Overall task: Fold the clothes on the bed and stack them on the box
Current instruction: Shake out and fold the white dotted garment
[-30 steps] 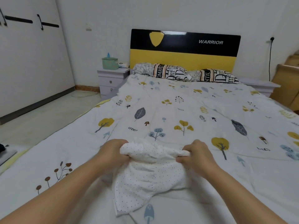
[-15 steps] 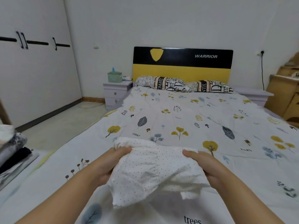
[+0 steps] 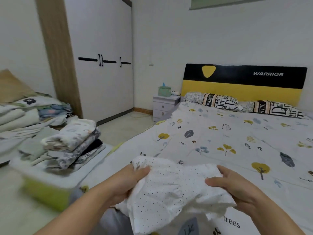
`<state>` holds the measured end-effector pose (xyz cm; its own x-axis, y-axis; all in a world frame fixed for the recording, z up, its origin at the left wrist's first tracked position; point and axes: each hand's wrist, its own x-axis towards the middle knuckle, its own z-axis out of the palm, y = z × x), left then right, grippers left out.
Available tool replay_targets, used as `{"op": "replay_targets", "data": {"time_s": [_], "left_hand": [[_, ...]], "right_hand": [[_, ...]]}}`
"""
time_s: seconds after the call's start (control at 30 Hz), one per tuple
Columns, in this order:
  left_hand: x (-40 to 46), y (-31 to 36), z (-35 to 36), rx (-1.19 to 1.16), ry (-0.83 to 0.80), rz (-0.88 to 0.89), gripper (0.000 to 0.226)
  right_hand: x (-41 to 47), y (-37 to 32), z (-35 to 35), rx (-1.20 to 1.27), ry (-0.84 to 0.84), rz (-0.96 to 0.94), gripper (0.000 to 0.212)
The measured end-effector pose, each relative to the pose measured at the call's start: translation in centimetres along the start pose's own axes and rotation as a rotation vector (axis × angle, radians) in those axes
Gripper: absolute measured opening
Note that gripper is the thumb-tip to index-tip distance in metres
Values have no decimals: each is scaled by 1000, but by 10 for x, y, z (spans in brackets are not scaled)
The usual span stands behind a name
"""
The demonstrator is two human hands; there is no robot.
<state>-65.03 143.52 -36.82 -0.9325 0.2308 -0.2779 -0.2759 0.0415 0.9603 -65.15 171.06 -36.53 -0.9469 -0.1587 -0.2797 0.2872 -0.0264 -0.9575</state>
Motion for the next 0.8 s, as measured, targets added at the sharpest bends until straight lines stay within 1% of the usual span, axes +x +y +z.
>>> {"op": "replay_targets", "data": {"time_s": [0.13, 0.3, 0.4, 0.57, 0.67, 0.8], "left_hand": [[-47, -3, -27, 40, 97, 4, 25], [-99, -5, -57, -45, 202, 27, 22], [-124, -8, -78, -102, 219, 61, 29], [-153, -16, -121, -127, 245, 118, 48], [-160, -23, -147, -135, 354, 152, 42], [-163, -27, -179, -125, 487, 204, 42]], "right_hand": [[-12, -1, 36, -10, -61, -8, 35], [-19, -2, 84, -31, -120, -33, 32], [-22, -2, 115, -23, -170, -38, 29], [-20, 0, 164, -5, -176, -63, 30], [-14, -5, 197, -44, -182, -80, 30], [-2, -11, 238, -120, -176, -100, 29]]}}
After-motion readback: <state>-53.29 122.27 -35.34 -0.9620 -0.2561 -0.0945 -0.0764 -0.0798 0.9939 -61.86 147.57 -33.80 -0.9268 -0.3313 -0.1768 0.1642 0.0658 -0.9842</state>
